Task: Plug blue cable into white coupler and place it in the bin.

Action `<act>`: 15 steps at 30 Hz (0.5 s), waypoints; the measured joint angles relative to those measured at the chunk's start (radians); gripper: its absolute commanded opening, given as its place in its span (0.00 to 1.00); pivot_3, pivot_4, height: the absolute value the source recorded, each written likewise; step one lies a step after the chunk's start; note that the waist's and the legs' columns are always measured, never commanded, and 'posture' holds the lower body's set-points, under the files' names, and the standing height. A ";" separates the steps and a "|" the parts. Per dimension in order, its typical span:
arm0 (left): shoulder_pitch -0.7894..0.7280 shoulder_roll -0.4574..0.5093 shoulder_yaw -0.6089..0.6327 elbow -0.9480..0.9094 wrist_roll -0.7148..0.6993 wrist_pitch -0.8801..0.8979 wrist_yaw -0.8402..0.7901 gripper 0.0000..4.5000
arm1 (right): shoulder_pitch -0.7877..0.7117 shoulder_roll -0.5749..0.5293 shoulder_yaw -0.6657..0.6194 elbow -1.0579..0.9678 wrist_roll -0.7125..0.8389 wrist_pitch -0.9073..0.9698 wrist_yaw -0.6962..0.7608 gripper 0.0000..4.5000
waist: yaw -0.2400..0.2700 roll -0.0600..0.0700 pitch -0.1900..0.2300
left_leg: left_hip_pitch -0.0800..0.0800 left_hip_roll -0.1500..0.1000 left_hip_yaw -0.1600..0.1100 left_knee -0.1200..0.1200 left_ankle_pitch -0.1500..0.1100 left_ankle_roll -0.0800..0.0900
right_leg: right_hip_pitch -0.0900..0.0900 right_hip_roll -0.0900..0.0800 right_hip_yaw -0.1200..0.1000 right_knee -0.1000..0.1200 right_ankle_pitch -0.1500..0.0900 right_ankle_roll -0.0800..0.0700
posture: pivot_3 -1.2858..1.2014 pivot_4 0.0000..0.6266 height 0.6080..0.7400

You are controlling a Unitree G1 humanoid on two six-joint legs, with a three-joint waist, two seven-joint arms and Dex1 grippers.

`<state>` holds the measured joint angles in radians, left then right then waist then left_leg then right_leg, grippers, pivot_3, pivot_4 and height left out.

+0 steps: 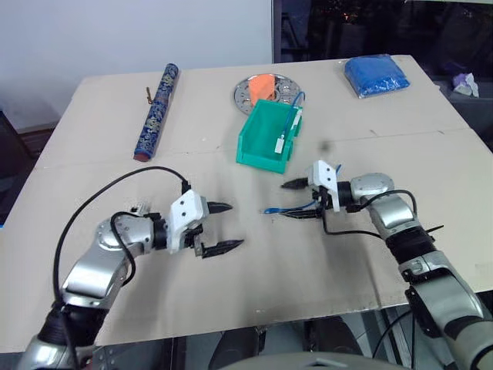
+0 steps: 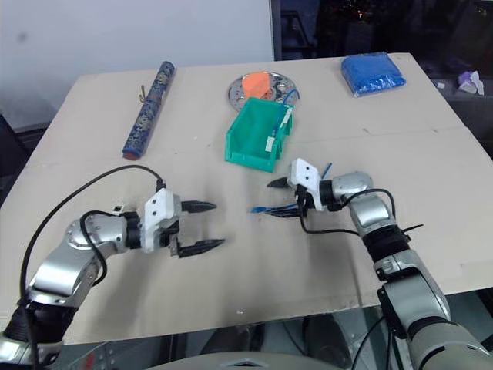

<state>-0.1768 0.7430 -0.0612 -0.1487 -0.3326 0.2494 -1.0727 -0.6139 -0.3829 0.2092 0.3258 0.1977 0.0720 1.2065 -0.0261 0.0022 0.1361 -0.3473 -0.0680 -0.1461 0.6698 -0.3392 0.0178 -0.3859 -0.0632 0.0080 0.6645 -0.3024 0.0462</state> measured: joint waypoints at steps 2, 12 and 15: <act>-0.081 -0.049 -0.070 0.087 0.058 -0.042 -0.001 1.00 | 0.104 -0.043 -0.035 -0.127 0.042 0.068 -0.017 0.99 | 0.007 0.000 0.000 | -0.001 -0.001 -0.001 0.001 0.000 0.000 | 0.000 -0.001 -0.002 0.000 0.000 0.000 | 0.52 0.24 1.00; -0.330 -0.157 -0.210 0.457 0.190 -0.257 -0.117 0.89 | 0.490 -0.079 -0.187 -0.508 0.213 0.250 -0.168 1.00 | -0.014 -0.001 -0.001 | -0.001 -0.001 0.000 0.002 0.000 0.000 | -0.004 0.000 0.002 0.005 0.000 0.001 | 0.52 0.24 1.00; -0.363 -0.172 -0.220 0.527 0.195 -0.314 -0.158 0.62 | 0.560 -0.080 -0.197 -0.543 0.214 0.230 -0.199 1.00 | -0.013 -0.002 -0.001 | -0.001 -0.003 0.000 0.003 0.000 0.000 | -0.005 -0.001 0.005 0.009 0.001 0.001 | 0.52 0.24 1.00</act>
<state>-0.5400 0.5707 -0.2809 0.3785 -0.1377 -0.0650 -1.2305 -0.0536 -0.4627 0.0120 -0.2176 0.4122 0.3018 1.0074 -0.0391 0.0002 0.1353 -0.3483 -0.0706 -0.1457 0.6730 -0.3392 0.0179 -0.3912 -0.0640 0.0125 0.6731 -0.3018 0.0474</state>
